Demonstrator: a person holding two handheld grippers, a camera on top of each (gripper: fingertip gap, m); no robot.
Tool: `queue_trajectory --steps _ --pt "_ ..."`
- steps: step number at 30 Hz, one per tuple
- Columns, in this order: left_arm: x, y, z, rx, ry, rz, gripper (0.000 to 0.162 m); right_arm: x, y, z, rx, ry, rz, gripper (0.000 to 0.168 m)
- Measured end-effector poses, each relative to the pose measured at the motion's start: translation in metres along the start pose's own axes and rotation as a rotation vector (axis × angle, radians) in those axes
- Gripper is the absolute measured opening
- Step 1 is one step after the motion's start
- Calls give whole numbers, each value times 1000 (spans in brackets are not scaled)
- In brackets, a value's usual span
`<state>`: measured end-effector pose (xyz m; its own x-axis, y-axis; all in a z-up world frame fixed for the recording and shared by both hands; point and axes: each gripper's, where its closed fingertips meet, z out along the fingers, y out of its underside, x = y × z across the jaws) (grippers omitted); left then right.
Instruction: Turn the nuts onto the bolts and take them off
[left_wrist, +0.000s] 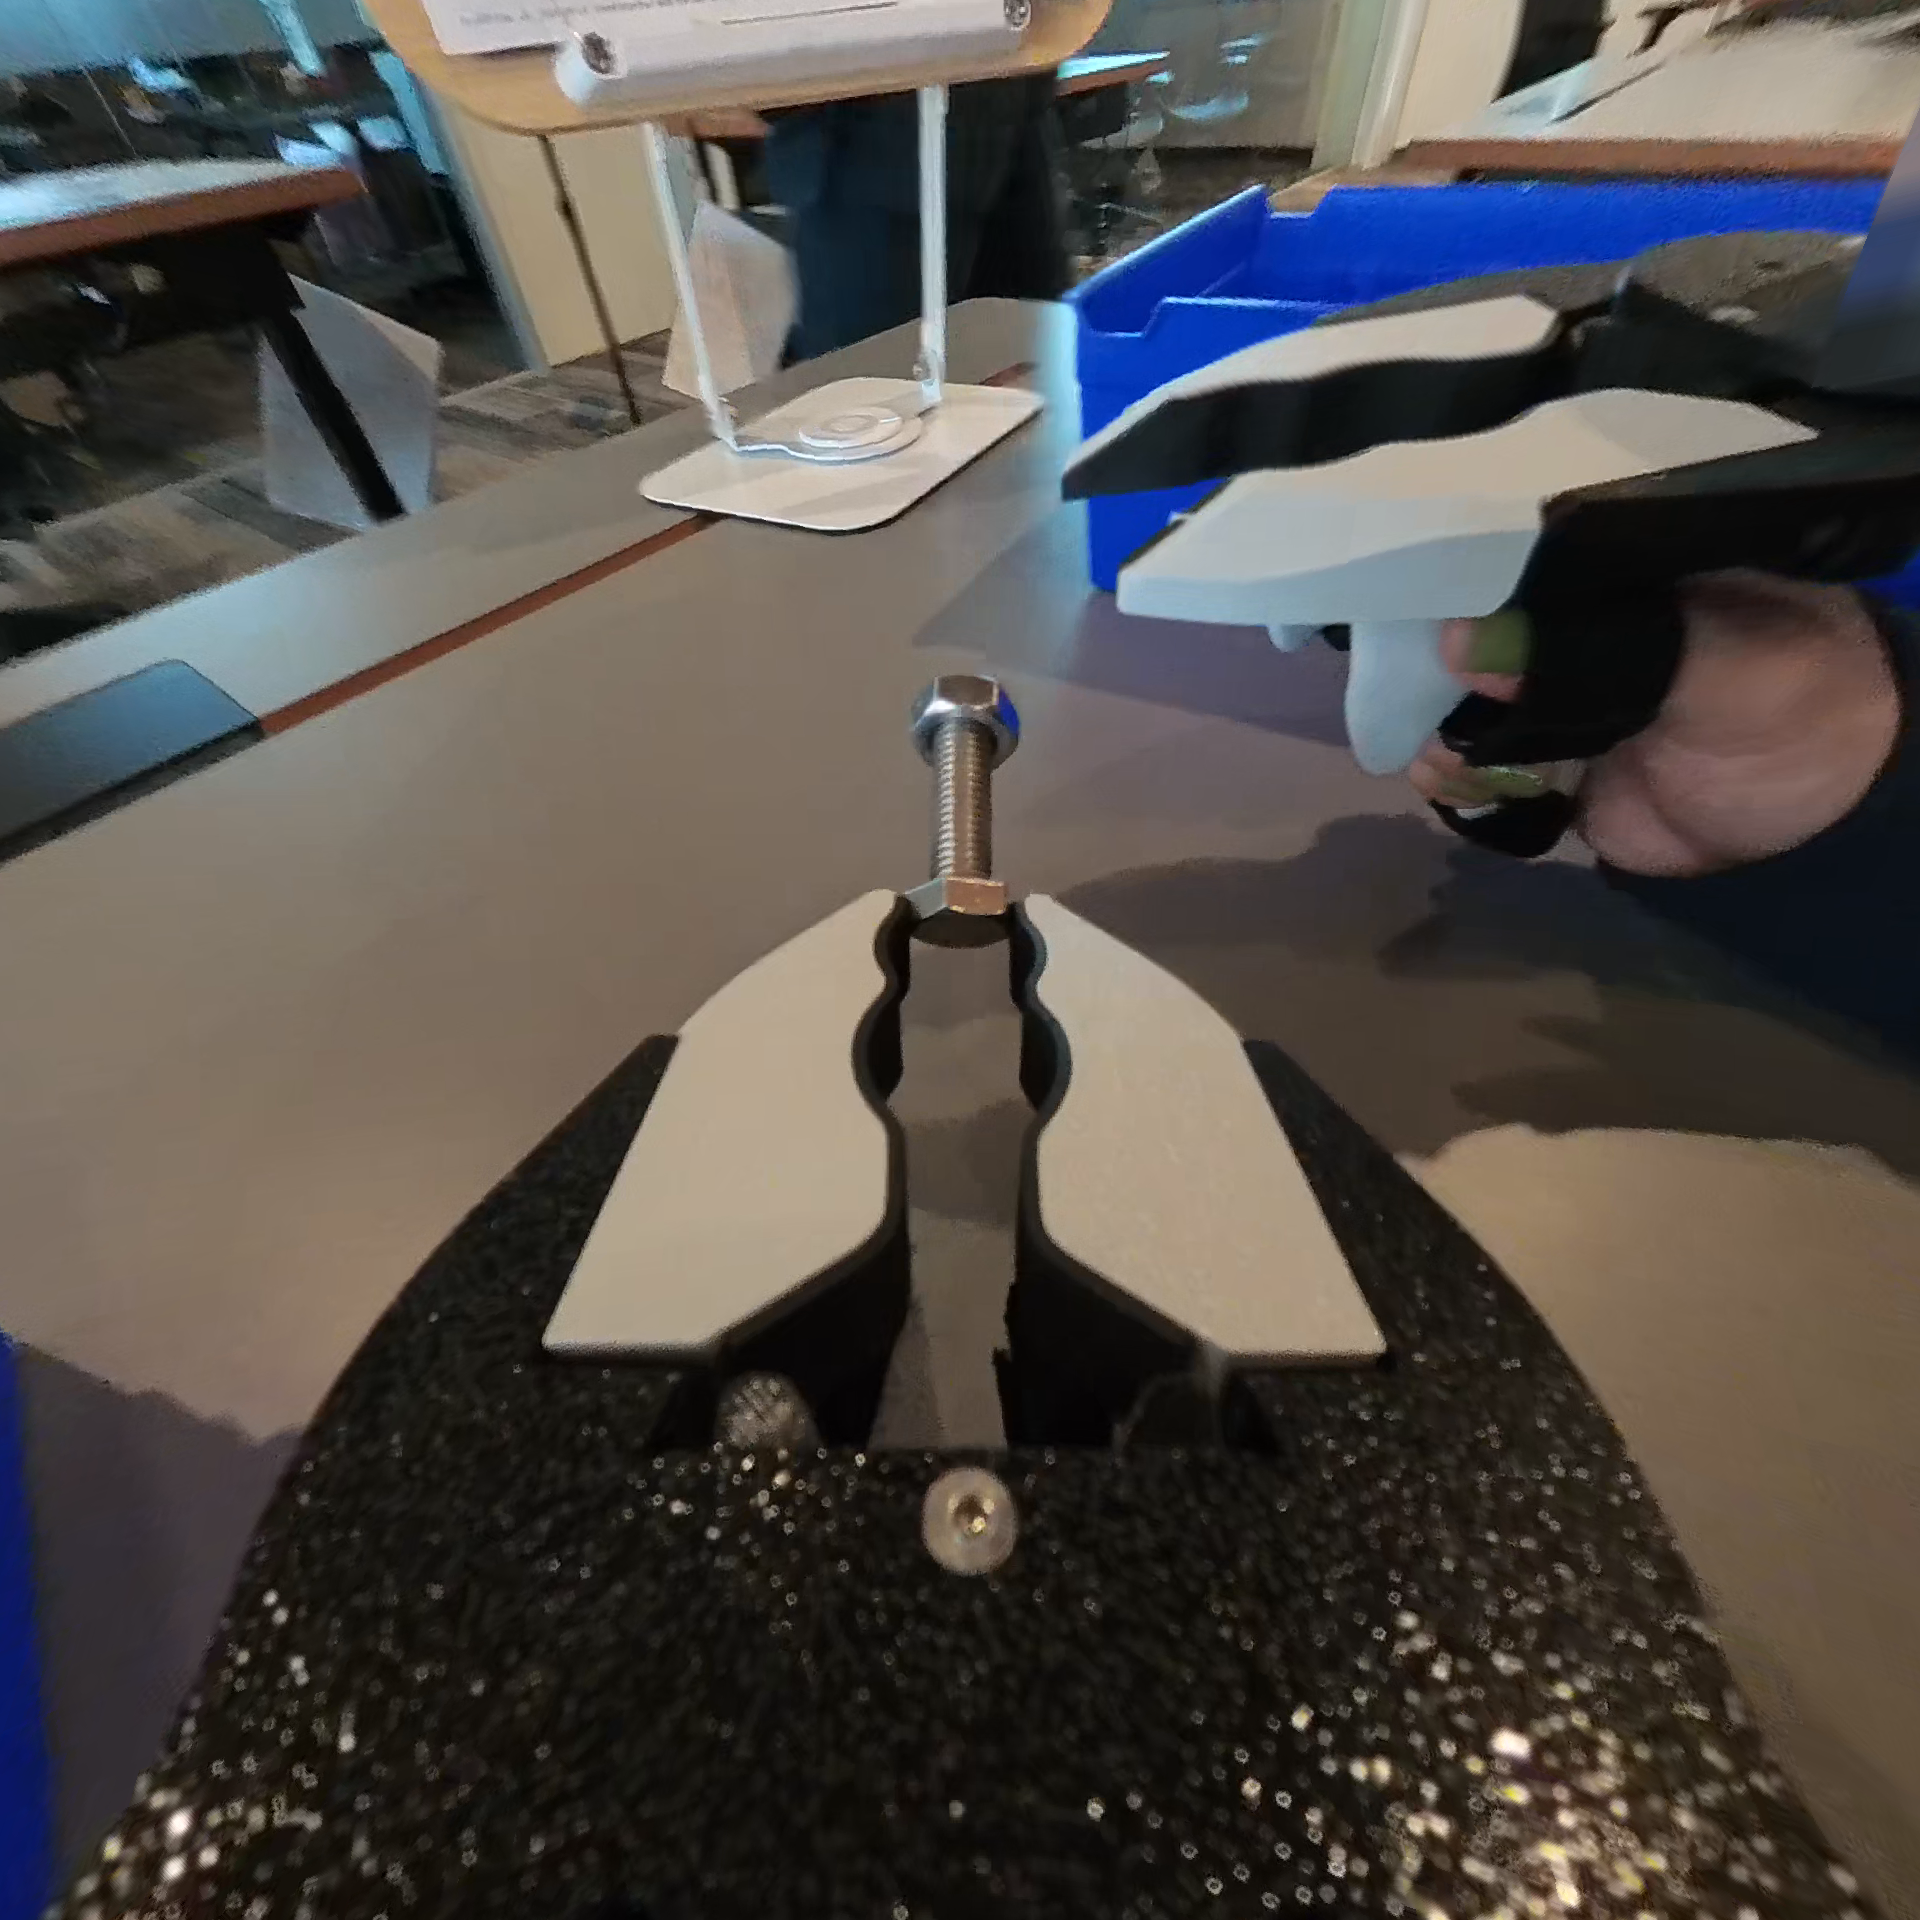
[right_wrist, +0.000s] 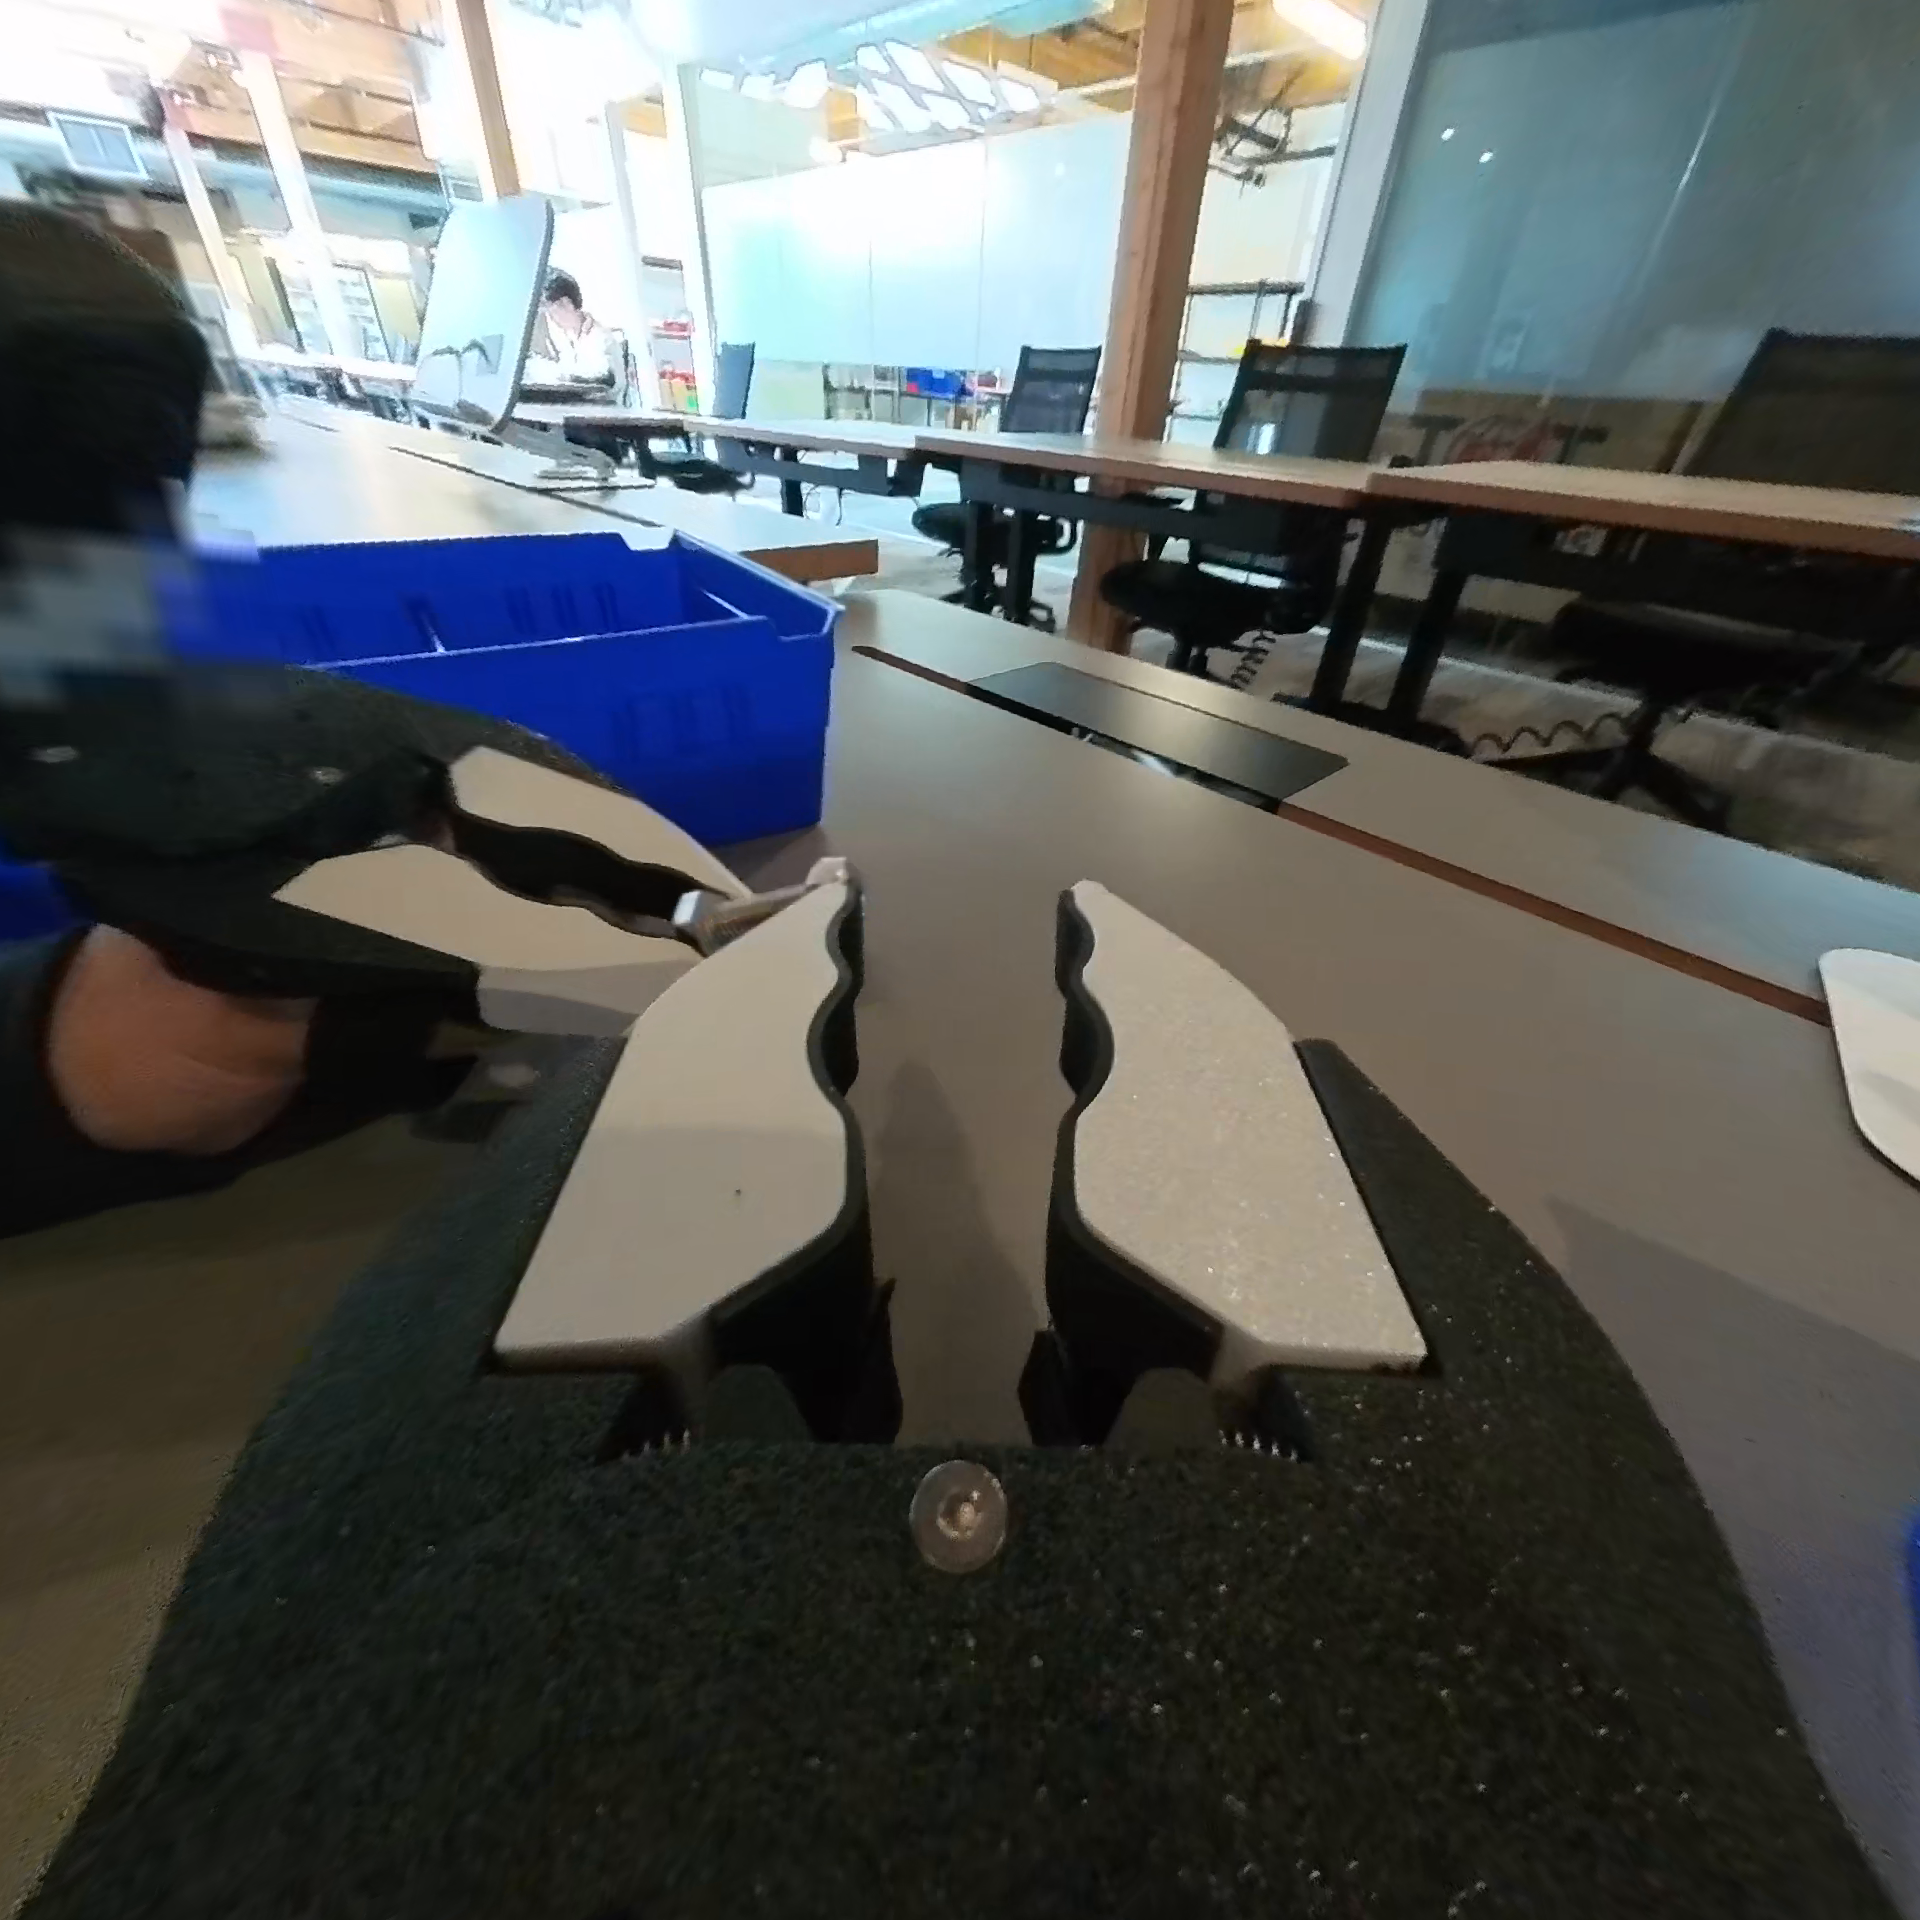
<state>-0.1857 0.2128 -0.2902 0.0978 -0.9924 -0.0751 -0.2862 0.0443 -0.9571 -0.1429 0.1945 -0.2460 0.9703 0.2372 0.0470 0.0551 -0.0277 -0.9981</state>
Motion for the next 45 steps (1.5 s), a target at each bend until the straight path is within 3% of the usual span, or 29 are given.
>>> queue_trajectory --steps 9,33,40,45 --pt "6 3 6 -37 -15 86 17 2 10 12 9 42 -129 28" --pt "16 -6 -1 50 94 66 17 4 3 17 82 -15 -43 29" --pt "26 -9 -7 88 197 88 17 -15 -7 10 115 -181 -67 31" --pt "36 -9 -10 94 304 78 17 -41 -15 -17 76 -457 -106 29"
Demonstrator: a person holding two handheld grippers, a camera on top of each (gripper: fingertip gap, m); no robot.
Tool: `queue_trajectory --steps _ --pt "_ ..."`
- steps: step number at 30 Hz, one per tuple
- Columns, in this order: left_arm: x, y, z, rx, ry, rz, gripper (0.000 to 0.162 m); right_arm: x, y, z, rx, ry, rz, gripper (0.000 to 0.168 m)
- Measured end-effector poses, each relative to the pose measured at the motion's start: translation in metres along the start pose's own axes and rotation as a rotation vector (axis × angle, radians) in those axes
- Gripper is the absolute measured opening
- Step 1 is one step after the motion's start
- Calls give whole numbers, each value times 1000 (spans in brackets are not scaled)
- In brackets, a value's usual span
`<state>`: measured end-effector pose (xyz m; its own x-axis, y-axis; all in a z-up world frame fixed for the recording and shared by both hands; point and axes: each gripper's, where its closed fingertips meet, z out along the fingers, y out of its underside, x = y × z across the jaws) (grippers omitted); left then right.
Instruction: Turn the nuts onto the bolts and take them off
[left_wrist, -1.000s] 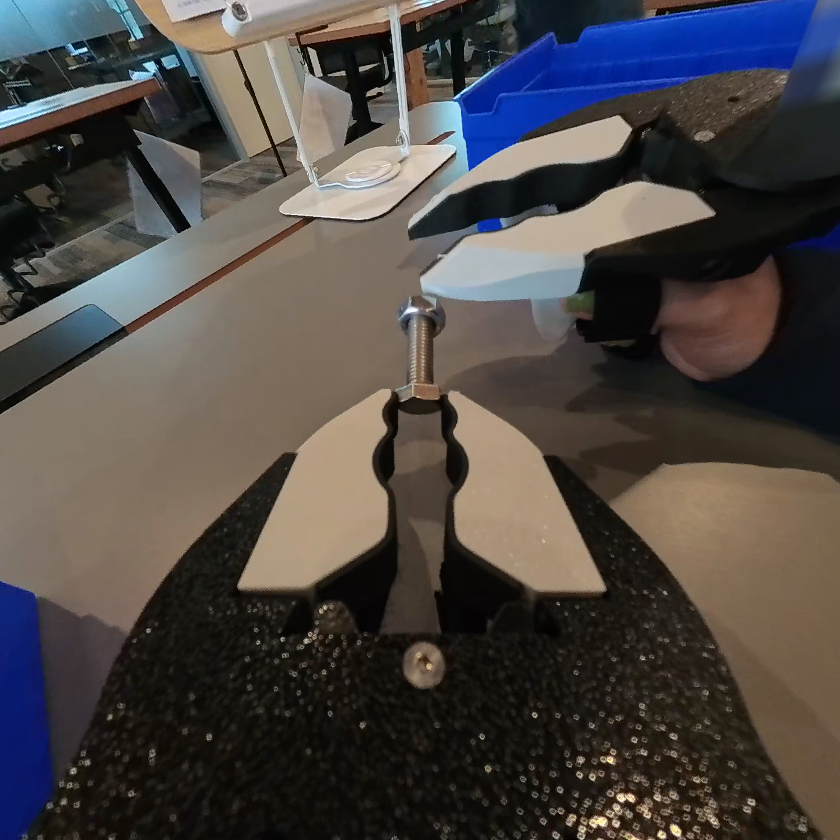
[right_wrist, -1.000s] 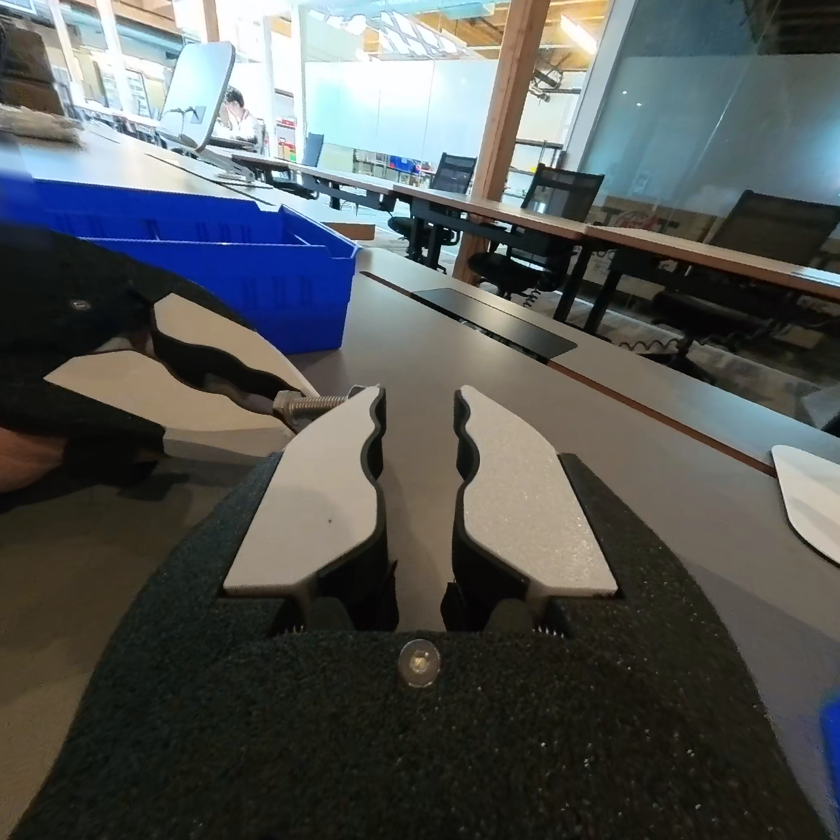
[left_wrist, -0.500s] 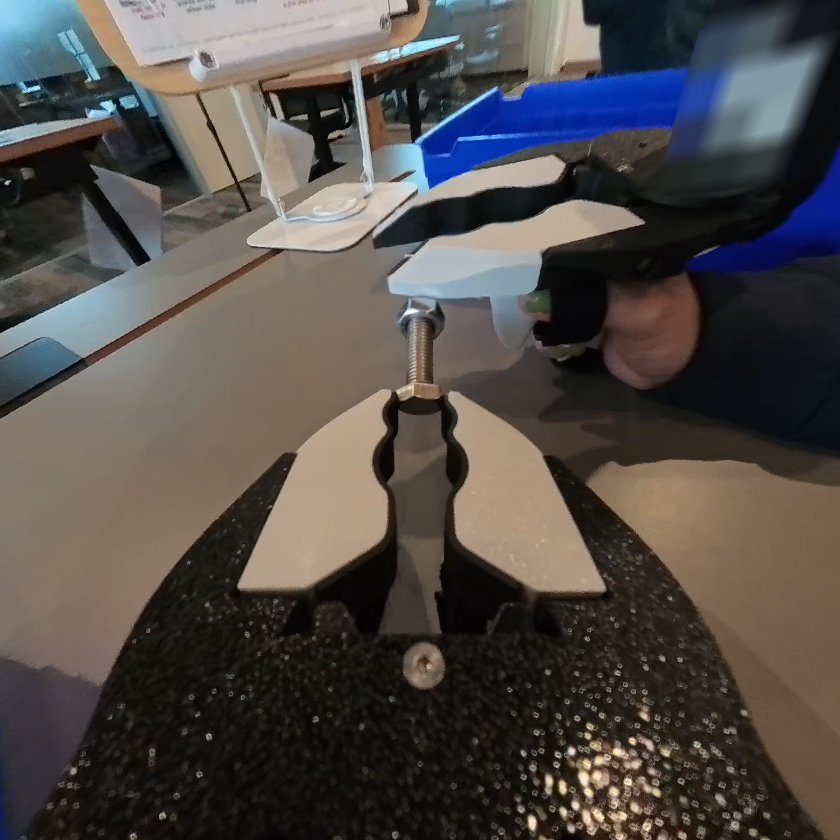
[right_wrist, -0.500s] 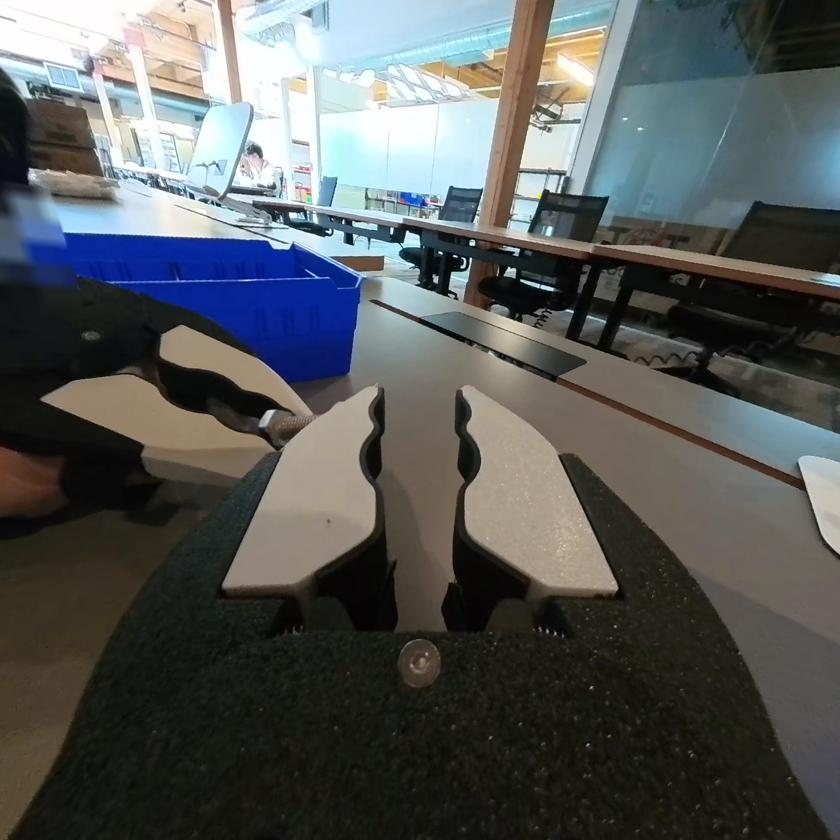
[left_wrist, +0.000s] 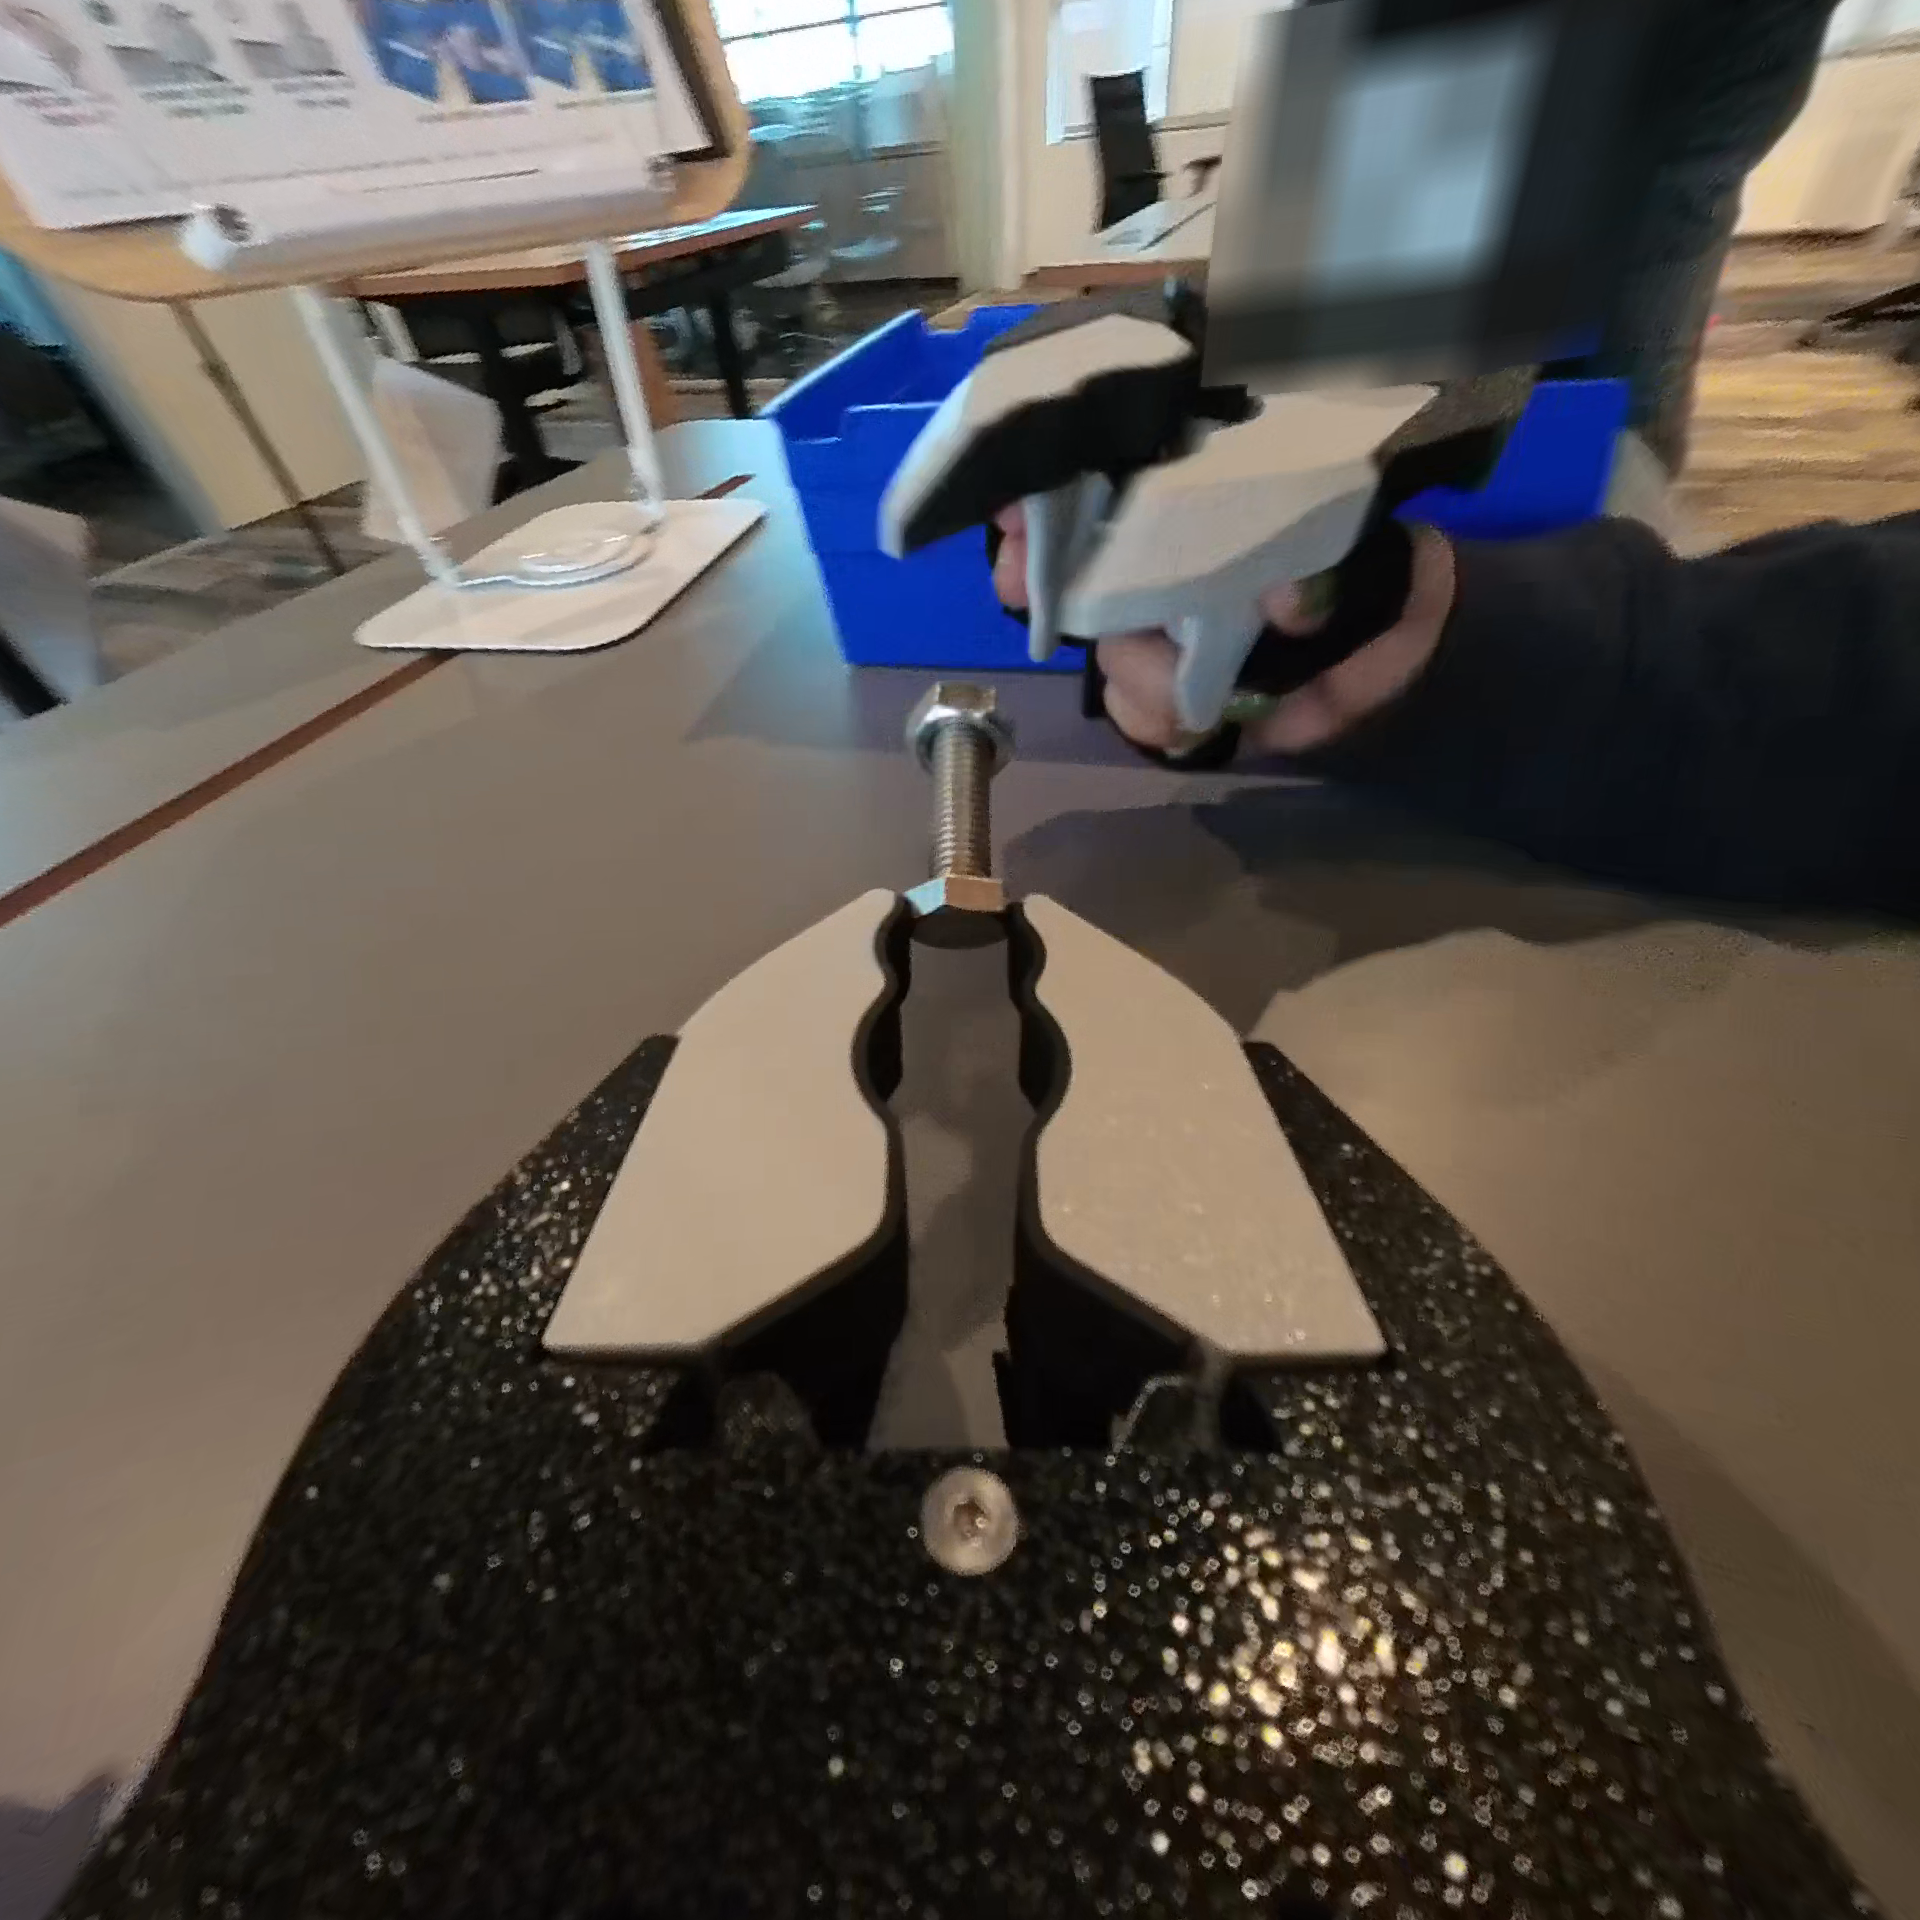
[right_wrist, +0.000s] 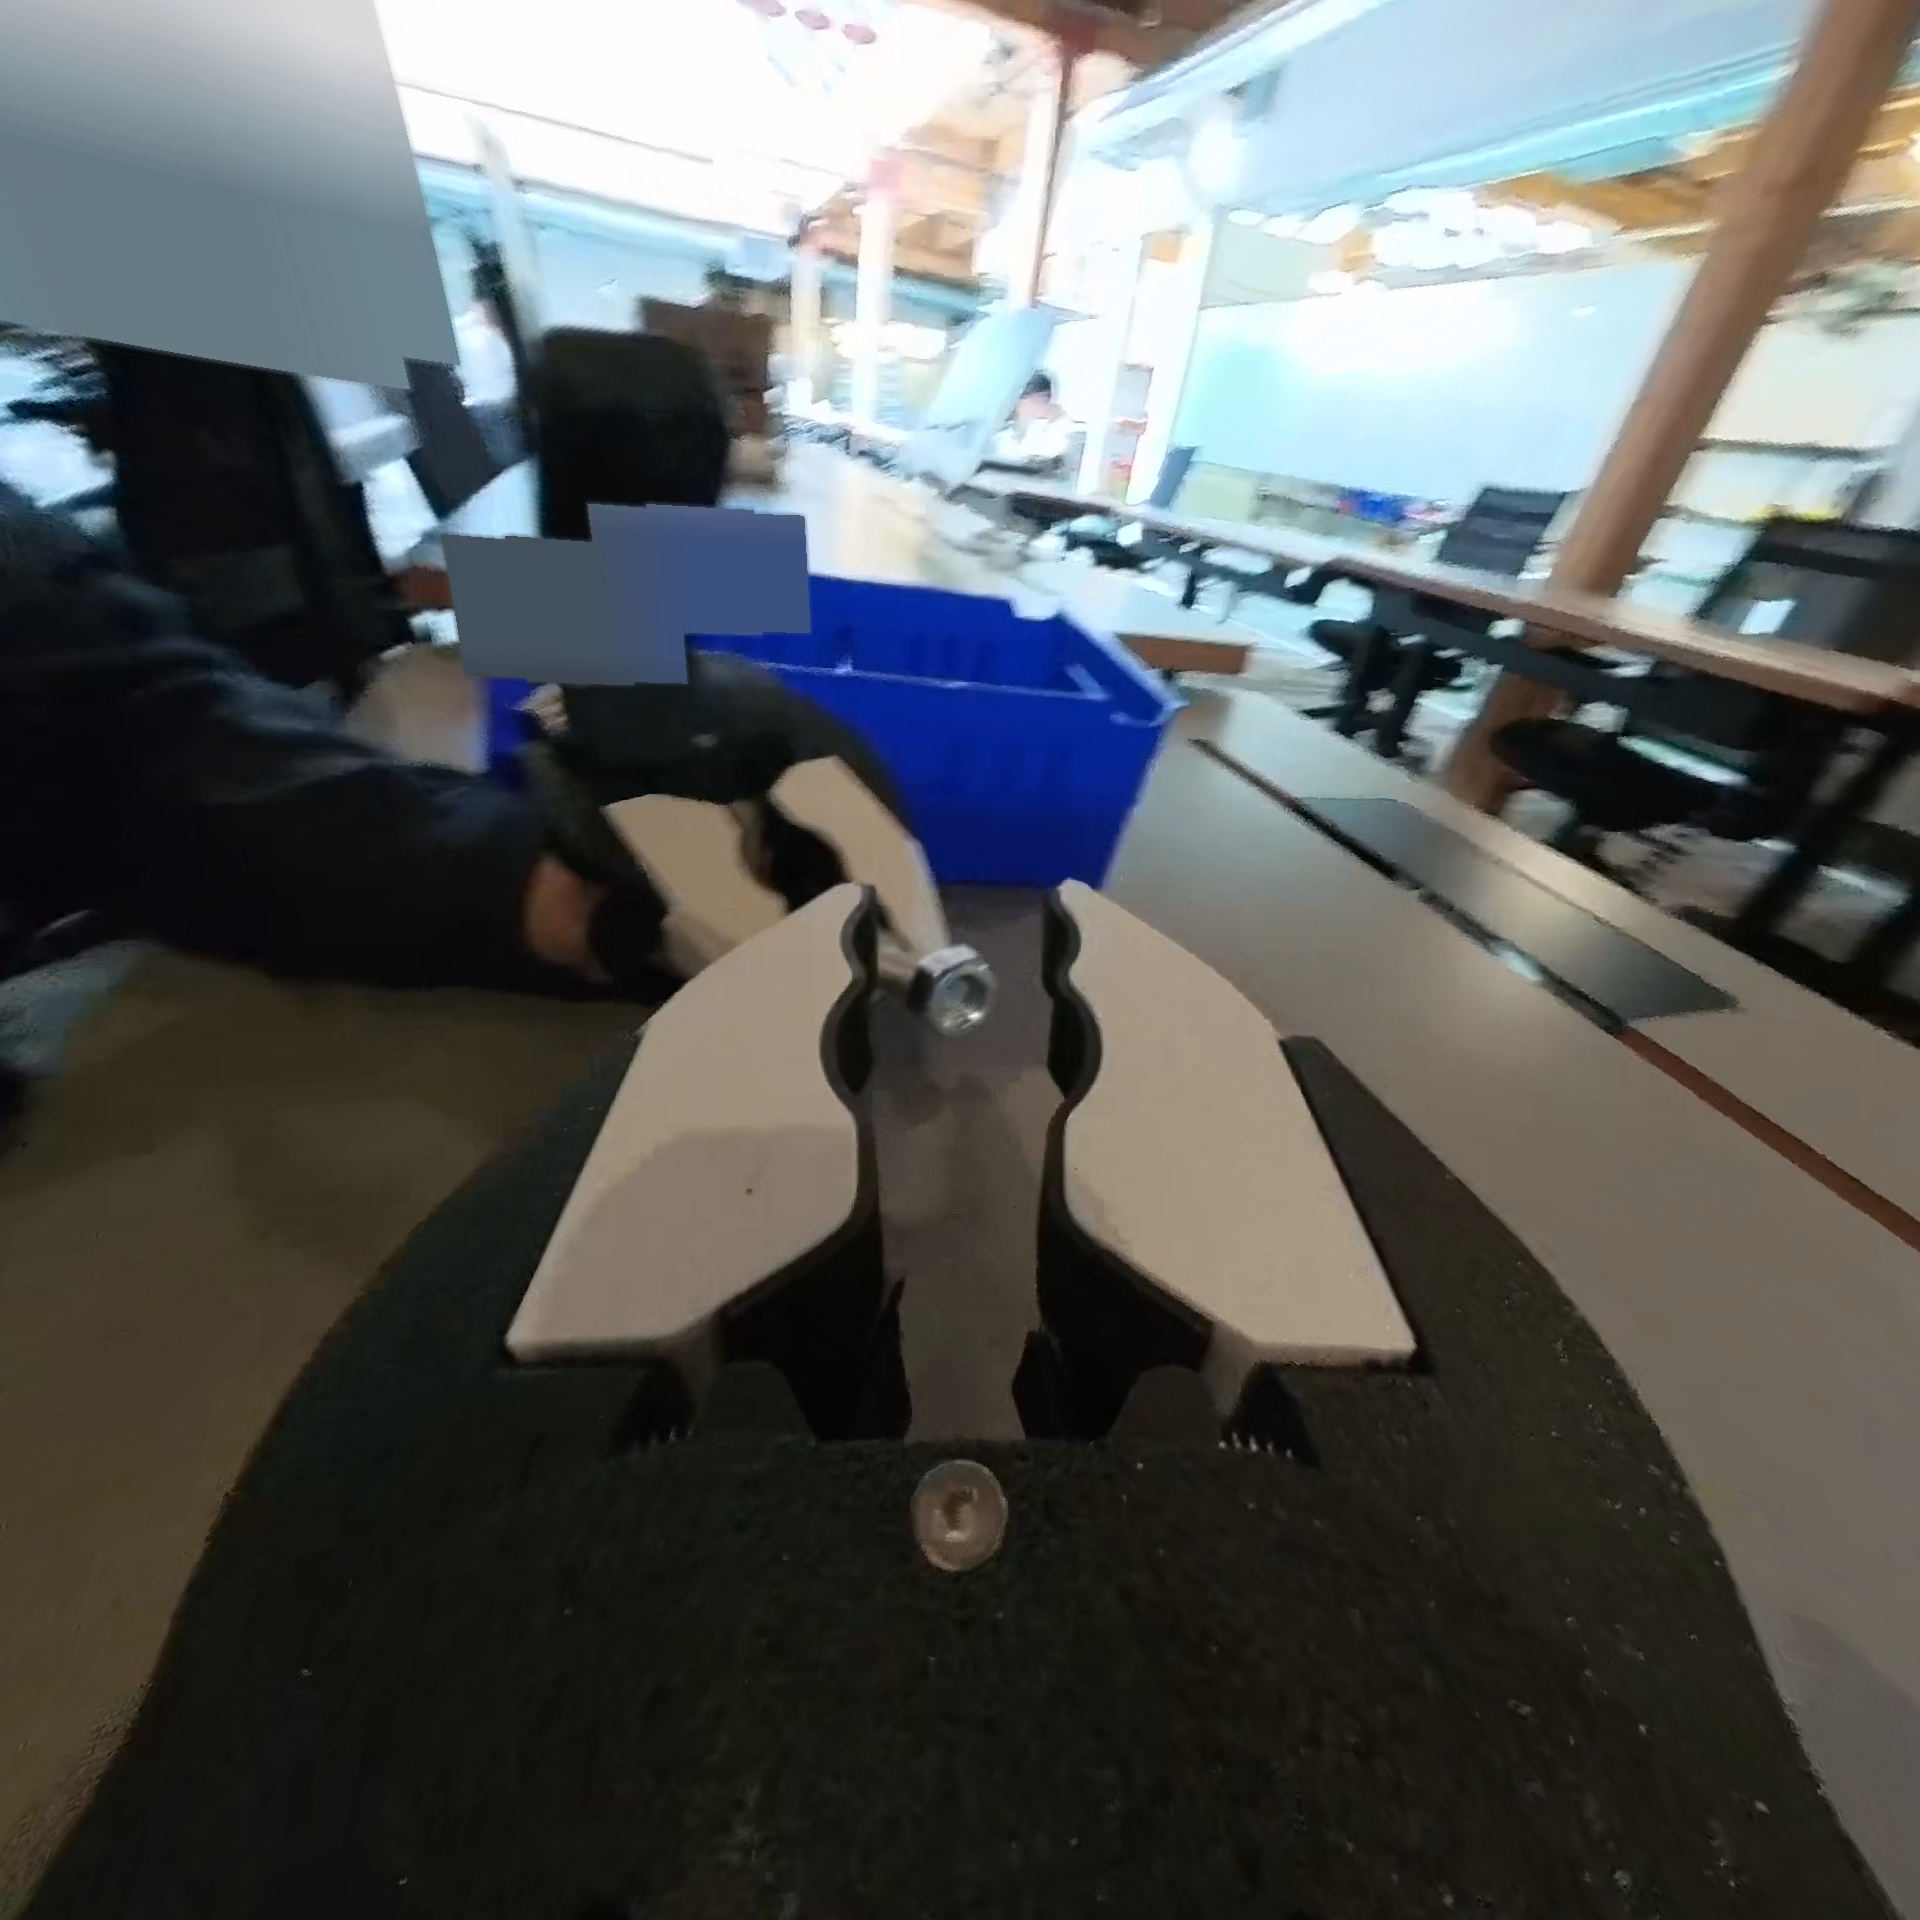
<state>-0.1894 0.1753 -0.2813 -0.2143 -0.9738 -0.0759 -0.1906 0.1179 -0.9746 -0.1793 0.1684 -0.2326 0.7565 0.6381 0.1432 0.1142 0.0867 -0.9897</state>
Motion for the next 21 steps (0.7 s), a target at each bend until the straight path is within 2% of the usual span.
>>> queue_trajectory --steps 3,9,13,17,21 --pt "12 -2 -2 14 111 -9 17 -16 9 -11 -106 -129 -13 30" --pt "31 3 -2 -29 288 -9 17 -29 24 -9 -225 -183 -148 26" --pt "35 4 0 -41 327 -2 17 -33 35 -10 -301 -206 -145 23" --pt "33 2 -2 -20 332 -21 17 -32 37 -11 -313 -208 -78 30" --pt "34 2 -2 -25 335 -18 17 -30 29 -15 -283 -188 -44 27"
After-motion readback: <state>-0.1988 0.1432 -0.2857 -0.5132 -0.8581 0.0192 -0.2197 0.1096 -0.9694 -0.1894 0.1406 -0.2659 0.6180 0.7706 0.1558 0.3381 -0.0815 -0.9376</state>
